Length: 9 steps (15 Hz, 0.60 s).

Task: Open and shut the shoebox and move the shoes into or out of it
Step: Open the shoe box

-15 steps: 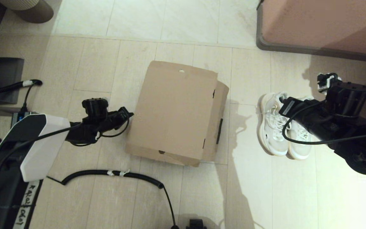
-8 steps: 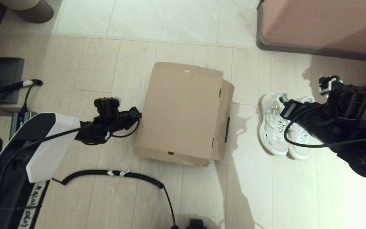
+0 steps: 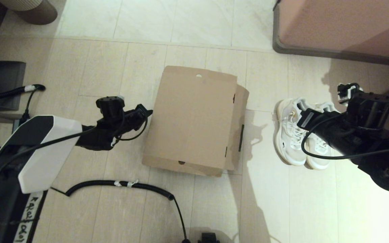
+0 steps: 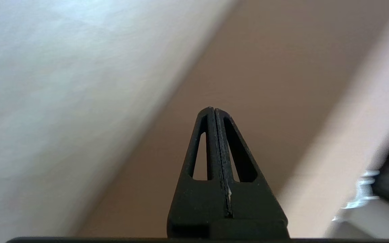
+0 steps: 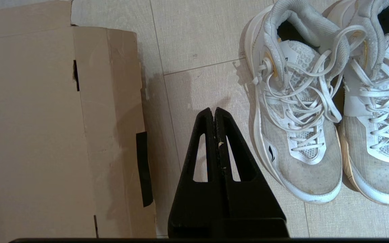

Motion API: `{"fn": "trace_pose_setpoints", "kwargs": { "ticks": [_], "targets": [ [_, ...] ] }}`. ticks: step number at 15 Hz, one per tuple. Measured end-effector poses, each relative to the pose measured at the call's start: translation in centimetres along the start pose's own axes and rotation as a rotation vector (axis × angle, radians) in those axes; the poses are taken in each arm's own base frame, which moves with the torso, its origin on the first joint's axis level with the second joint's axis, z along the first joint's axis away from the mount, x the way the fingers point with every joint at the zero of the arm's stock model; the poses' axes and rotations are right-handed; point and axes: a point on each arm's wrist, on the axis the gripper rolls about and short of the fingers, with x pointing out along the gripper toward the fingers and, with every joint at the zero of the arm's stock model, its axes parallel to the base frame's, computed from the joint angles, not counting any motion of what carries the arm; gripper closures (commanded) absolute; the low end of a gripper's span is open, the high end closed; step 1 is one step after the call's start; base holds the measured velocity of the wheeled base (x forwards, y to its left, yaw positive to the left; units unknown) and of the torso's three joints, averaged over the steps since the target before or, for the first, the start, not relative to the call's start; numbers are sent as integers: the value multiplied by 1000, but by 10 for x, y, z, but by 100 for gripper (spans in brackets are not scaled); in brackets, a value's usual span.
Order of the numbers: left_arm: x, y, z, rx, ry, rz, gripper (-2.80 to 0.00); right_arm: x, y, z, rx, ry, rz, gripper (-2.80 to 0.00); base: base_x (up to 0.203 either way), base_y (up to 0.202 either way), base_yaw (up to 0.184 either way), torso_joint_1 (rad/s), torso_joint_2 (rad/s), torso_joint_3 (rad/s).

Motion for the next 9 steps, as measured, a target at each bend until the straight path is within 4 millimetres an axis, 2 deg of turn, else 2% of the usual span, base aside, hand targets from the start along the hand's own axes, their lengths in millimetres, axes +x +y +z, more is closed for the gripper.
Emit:
{"fn": "trace_pose_setpoints", "kwargs": {
  "ticks": [3,7,9],
  "targets": [
    [3,-14,-11,10,-54,-8,0,0,1,0,-1,0,2,0,0,0,0,0,0,0],
    [7,-31,-24,15,-53,-33,0,-1,0,-1,-1,4,-2,0,0,0,0,0,0,0],
    [9,-46,-36,15,-34,-51,0,-2,0,-1,0,4,-1,0,0,0,0,0,0,0]
  ]
}}
